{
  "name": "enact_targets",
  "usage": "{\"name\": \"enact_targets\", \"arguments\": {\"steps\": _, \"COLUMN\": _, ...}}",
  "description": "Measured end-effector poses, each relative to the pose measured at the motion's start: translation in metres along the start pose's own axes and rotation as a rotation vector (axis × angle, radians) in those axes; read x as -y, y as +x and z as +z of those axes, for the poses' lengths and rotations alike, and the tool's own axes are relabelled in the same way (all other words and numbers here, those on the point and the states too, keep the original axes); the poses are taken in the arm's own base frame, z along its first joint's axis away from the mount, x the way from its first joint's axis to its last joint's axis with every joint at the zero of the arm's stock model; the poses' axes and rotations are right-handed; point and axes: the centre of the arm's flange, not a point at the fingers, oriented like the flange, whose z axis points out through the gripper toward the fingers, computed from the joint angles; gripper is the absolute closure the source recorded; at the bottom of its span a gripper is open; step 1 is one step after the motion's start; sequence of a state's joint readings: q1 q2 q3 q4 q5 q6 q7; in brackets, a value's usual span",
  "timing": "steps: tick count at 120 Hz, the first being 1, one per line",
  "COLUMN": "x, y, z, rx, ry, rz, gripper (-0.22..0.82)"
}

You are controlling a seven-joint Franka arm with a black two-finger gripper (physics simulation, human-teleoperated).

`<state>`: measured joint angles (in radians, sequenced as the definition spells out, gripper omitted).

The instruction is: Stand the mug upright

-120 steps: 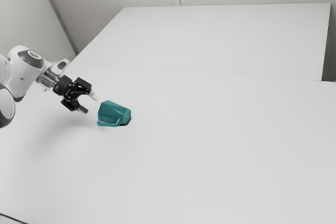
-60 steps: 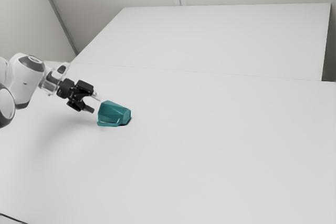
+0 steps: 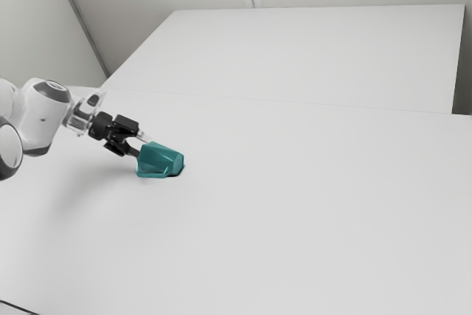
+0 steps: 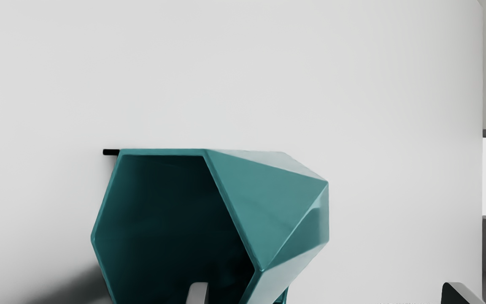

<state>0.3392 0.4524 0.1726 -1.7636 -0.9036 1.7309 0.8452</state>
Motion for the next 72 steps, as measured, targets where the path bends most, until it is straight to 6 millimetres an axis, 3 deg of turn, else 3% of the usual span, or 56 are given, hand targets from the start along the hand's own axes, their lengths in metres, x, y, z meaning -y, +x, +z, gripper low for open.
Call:
{"name": "enact_targets", "arguments": {"steps": 50, "x": -0.008, "y": 0.0, "z": 0.024, "rx": 0.024, "ry": -0.032, "rz": 0.035, "gripper": 0.01}}
{"name": "enact_targets", "arguments": {"steps": 60, "x": -0.008, "y": 0.0, "z": 0.026, "rx": 0.025, "ry": -0.033, "rz": 0.039, "gripper": 0.08}}
{"name": "enact_targets", "arguments": {"steps": 72, "x": -0.007, "y": -0.001, "z": 0.028, "rx": 0.028, "ry": -0.036, "rz": 0.037, "gripper": 0.25}}
